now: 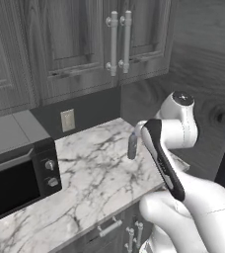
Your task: Place the drinks on the dining counter in a tight cluster.
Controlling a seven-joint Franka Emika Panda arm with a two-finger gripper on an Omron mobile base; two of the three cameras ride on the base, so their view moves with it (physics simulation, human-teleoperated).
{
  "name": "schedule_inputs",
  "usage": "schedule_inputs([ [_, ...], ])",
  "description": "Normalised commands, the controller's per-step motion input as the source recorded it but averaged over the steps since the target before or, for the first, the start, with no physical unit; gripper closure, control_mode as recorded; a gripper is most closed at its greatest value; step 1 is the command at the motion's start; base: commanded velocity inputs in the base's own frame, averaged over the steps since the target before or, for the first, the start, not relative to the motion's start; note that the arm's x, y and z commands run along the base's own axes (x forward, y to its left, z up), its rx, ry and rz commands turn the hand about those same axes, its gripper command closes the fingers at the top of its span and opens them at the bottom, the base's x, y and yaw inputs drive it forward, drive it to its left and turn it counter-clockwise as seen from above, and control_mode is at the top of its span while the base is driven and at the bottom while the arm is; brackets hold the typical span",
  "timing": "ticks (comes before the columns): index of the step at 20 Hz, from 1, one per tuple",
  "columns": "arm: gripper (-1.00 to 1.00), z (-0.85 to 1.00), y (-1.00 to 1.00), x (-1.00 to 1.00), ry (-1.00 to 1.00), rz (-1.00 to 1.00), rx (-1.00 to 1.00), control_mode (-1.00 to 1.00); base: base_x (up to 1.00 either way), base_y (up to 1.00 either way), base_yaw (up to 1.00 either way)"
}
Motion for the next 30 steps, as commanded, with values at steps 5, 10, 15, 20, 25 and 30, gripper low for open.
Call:
schedule_inputs([
  [5,-1.00,-0.29,-0.07,0.46,-0.08,0.00,-0.05,-1.00,0.00,0.00,0.00],
  [10,-1.00,-0.36,0.08,0.14,-0.02,0.00,0.00,-1.00,0.00,0.00,0.00],
  [15,-1.00,-0.12,0.14,0.12,0.02,0.00,0.00,-1.00,0.00,0.00,0.00],
  [20,-1.00,0.00,0.08,0.35,0.05,0.00,-0.03,-1.00,0.00,0.00,0.00],
  [25,-1.00,0.00,0.02,0.44,0.06,0.00,-0.04,-1.00,0.00,0.00,0.00],
  [30,-1.00,0.00,0.00,0.26,0.02,0.00,-0.02,-1.00,0.00,0.00,0.00],
])
